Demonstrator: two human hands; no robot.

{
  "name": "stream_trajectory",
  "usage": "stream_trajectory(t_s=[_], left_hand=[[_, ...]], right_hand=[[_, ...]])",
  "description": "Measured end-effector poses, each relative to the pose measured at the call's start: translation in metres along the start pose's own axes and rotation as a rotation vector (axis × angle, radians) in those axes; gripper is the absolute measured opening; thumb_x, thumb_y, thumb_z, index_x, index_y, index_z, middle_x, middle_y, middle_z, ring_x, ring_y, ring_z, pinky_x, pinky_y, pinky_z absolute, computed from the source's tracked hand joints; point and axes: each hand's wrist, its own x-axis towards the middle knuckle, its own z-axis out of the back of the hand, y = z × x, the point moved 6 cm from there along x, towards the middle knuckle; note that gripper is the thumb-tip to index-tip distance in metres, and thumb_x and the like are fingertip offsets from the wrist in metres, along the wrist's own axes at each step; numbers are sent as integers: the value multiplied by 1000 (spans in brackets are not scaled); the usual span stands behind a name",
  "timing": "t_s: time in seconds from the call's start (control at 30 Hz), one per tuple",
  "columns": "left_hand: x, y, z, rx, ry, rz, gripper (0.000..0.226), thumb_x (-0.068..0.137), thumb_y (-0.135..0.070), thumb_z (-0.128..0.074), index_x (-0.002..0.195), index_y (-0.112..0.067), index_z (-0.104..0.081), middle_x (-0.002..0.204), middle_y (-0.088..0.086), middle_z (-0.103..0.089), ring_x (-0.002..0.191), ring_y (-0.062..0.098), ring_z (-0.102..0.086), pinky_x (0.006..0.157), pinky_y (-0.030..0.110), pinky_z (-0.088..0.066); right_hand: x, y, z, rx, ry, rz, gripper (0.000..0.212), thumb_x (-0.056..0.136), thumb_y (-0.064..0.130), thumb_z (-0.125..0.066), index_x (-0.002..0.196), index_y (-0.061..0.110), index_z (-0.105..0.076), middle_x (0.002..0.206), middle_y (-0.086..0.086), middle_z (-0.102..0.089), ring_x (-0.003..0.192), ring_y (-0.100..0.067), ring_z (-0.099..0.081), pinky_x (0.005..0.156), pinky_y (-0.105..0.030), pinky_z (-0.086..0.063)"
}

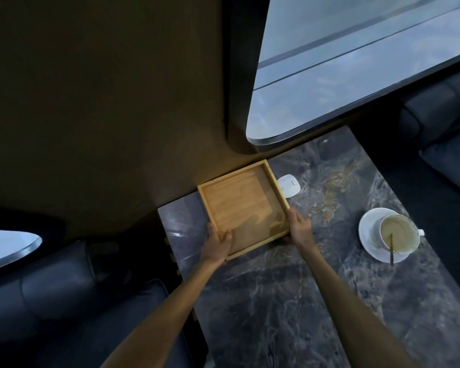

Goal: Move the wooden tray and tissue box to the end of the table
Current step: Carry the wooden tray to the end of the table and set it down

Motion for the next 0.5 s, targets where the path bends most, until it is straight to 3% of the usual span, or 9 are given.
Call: stream_trajectory(t_s=[0.07, 0.1, 0.17, 0.23, 0.3, 0.37, 0.5], left_hand=[[-8, -10, 7, 47, -26, -81, 76, 87, -56, -49, 147, -29, -11, 137, 12, -50, 117, 35, -58, 92, 46, -55], [-12, -13, 11, 80, -61, -132, 79, 88, -54, -51, 149, -24, -10, 143, 13, -42, 125, 34, -52, 100, 46, -49], [-16, -15, 17, 157, -127, -236, 92, 89, -52, -53, 154, -21, 5, 152, 15, -25, 135, 32, -38, 110, 49, -39], [-16, -14, 17, 194, -126, -322, 103, 87, -54, -58, 153, -23, 15, 159, 13, -12, 145, 30, -22, 118, 51, -28], [-12, -11, 13, 218, -71, -365, 114, 79, -62, -61, 150, -29, 22, 163, 5, 3, 151, 26, -5, 122, 53, -18], [-7, -7, 8, 211, -20, -362, 121, 72, -66, -64, 146, -38, 27, 164, 1, 12, 152, 25, 4, 122, 56, -15], [-1, -5, 2, 184, -10, -335, 122, 77, -47, -73, 145, -39, 28, 164, 2, 18, 152, 26, 6, 122, 55, -16]], right_hand=[[-9, 1, -2, -219, 14, 146, 58, 94, 38, -52, 147, 19, -37, 133, -19, -38, 112, -28, -49, 105, -38, -39], [-18, 2, -5, -389, -8, 282, 63, 92, 34, -57, 149, 20, -32, 140, -21, -35, 115, -30, -48, 106, -38, -38], [-43, -2, -20, -736, -19, 574, 68, 89, 31, -58, 149, 28, -27, 152, -21, -26, 136, -39, -32, 112, -50, -33], [-62, -16, -43, -900, 99, 712, 66, 89, 27, -58, 147, 35, -28, 158, -14, -20, 146, -41, -13, 112, -53, -32], [-70, -28, -59, -945, 243, 718, 60, 92, 25, -56, 146, 33, -31, 161, -9, -19, 149, -37, -6, 107, -52, -41], [-70, -32, -66, -954, 285, 715, 58, 94, 19, -52, 147, 31, -30, 162, -5, -19, 150, -30, 0, 105, -51, -45], [-67, -28, -69, -900, 258, 656, 63, 92, 4, -50, 149, 24, -30, 162, -2, -21, 149, -24, 7, 108, -52, -41]])
